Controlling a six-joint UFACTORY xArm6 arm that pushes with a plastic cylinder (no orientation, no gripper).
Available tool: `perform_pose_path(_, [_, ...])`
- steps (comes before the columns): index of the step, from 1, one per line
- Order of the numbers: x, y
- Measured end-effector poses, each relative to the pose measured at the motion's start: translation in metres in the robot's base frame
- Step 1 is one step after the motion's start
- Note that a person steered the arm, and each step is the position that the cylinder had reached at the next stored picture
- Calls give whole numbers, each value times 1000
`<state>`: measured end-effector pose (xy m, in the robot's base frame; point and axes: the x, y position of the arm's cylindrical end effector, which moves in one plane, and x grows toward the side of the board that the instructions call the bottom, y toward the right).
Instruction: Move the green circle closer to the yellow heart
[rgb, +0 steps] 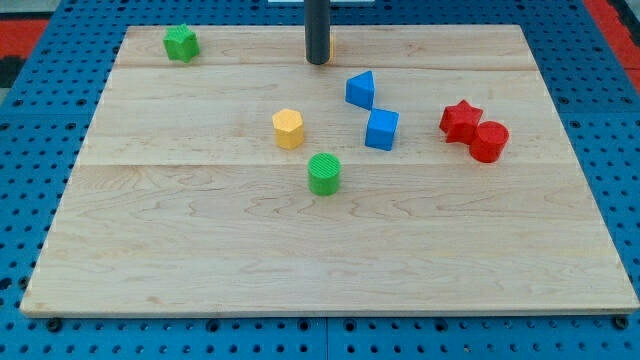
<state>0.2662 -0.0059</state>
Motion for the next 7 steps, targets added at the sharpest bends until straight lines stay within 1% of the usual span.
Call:
perform_pose_path(1, [8,-4])
perform_pose_path(2, [8,-24])
perform_pose_path(4, [8,-24])
perform_pose_path(5, [38,-23])
perform_pose_path(6, [88,-9])
perform_pose_path(7, [125,8])
